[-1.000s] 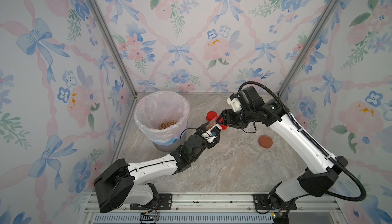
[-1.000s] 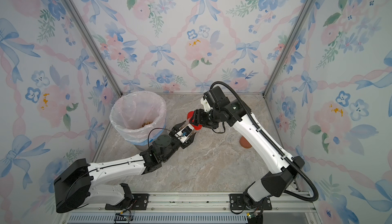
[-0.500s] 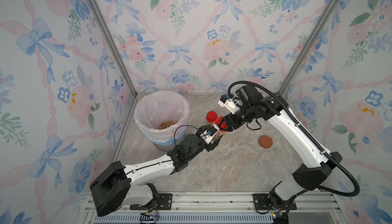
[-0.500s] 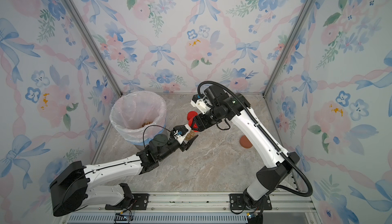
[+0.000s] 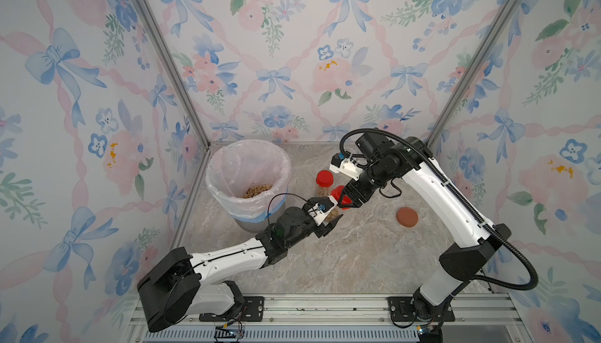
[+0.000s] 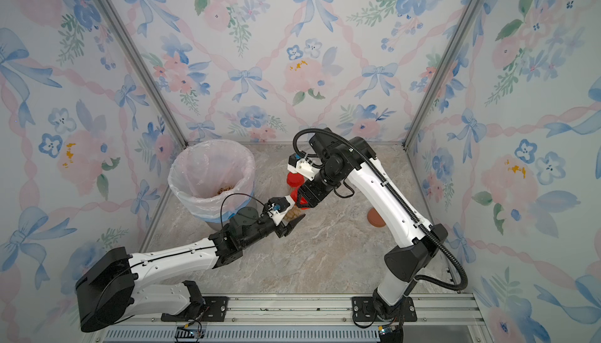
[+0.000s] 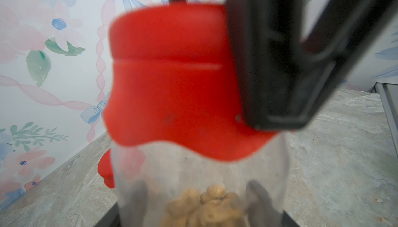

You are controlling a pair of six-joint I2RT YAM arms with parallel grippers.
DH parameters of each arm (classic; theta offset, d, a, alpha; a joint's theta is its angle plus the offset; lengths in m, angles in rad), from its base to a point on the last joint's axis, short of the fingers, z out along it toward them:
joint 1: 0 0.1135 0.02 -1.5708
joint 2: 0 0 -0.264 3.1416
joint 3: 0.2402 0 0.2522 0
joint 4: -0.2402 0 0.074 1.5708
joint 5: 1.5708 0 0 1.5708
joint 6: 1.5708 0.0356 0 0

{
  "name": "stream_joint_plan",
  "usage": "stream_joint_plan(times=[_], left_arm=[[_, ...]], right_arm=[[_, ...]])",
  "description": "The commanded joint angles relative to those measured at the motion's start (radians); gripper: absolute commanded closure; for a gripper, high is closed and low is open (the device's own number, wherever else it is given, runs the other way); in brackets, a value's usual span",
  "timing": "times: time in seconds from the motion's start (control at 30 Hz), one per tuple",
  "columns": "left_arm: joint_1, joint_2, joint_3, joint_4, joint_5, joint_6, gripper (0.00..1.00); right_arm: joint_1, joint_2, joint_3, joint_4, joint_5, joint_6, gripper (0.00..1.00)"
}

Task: Empty moldy peanuts from jars
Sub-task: Unscrew the lid from the jar.

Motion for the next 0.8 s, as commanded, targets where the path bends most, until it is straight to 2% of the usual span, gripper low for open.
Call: stream_joint_plan(times=[0.0, 0.27, 0.43, 0.53, 0.6, 0.7, 0.77], left_arm=[[-0.019, 0.000, 0.029, 0.099, 0.097, 0.038, 0.82], [-0.018, 0.013, 0.025, 0.100, 0.069, 0.049, 0.85], [-0.010, 0.014, 0.023, 0.100, 0.049, 0.053, 0.85], [-0.002, 0.016, 0.023, 0.100, 0.041, 0.052, 0.85], [0.001, 0.017, 0.023, 0.100, 0.017, 0.058, 0.85], [0.000, 0.020, 0.026, 0.099, -0.038, 0.075, 0.85], [0.000, 0.024, 0.033, 0.099, -0.096, 0.097, 0.84]], right_arm=[[0.003, -0.009, -0.019, 0.077, -0.050, -0.025, 0.28], [-0.024, -0.092, -0.077, 0.168, -0.115, 0.021, 0.12], [-0.049, -0.169, -0.134, 0.227, -0.111, 0.070, 0.08], [-0.080, -0.229, -0.194, 0.298, -0.166, 0.117, 0.04], [-0.095, -0.267, -0.225, 0.345, -0.142, 0.172, 0.03], [-0.153, -0.329, -0.258, 0.442, -0.053, 0.419, 0.02], [-0.215, -0.384, -0.323, 0.519, -0.057, 0.700, 0.05]])
